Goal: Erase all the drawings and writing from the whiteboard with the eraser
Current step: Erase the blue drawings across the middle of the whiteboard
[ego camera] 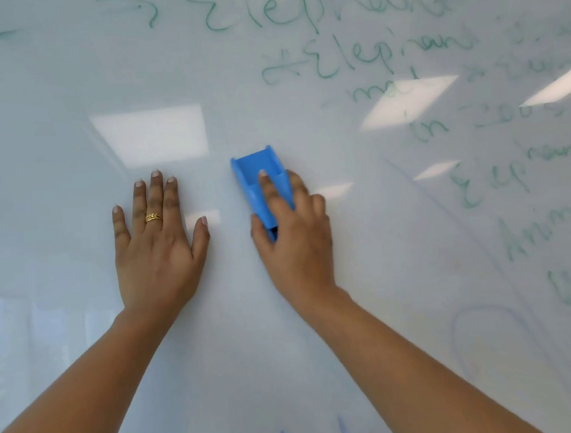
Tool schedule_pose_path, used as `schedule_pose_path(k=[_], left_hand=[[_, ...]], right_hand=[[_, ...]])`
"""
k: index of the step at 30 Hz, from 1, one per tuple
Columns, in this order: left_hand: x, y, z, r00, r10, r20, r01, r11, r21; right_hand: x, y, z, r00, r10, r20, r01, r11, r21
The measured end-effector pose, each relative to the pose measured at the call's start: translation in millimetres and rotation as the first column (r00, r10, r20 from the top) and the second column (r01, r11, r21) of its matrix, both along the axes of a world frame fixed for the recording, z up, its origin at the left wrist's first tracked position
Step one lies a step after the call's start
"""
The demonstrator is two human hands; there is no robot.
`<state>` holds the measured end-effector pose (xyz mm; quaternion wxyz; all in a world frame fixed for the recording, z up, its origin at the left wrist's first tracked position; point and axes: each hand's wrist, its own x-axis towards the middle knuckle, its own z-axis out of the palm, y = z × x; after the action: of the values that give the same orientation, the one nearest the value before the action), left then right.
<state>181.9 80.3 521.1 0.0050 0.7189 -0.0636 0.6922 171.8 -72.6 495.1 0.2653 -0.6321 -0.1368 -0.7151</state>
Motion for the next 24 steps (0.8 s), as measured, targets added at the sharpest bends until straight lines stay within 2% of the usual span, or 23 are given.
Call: schedule_pose_path(k=[5, 9, 12, 15, 19, 24], left_hand=[[0.7, 2.2, -9.2, 1.0, -0.008, -0.001, 0.007, 1.0, -0.01], [-1.3, 2.4, -12.3, 1.0, -0.013, -0.013, 0.013, 1.0, -0.002], [-2.7, 2.3, -14.5, 0.999, -0.011, -0.03, 0.011, 1.0, 0.011], [-3.7, 1.8, -18.1, 0.999, 0.008, -0.046, -0.006, 0.998, 0.055], [-4.6, -5.3, -28.1, 0.998, 0.006, -0.07, 0.002, 0.993, 0.114], [-4.2, -8.5, -35.0, 0.998, 0.001, -0.059, 0.006, 0.993, 0.117]], right_hand=[[-3.4, 4.1, -22.6, 0.999, -0.038, 0.002, 0.038, 0.985, -0.171], [-0.9, -23.3, -19.9, 1.0, -0.026, -0.001, 0.025, 0.989, -0.148], [3.9, -52.6, -12.8, 1.0, -0.014, -0.002, 0.014, 0.999, -0.045], [7.9, -86.1, -4.7, 0.997, 0.01, -0.075, -0.002, 0.994, 0.107], [10.4, -124.2, -8.2, 0.997, 0.014, -0.07, 0.007, 0.953, 0.303], [11.2, -151.3, -16.1, 0.993, 0.052, -0.111, 0.009, 0.874, 0.486]])
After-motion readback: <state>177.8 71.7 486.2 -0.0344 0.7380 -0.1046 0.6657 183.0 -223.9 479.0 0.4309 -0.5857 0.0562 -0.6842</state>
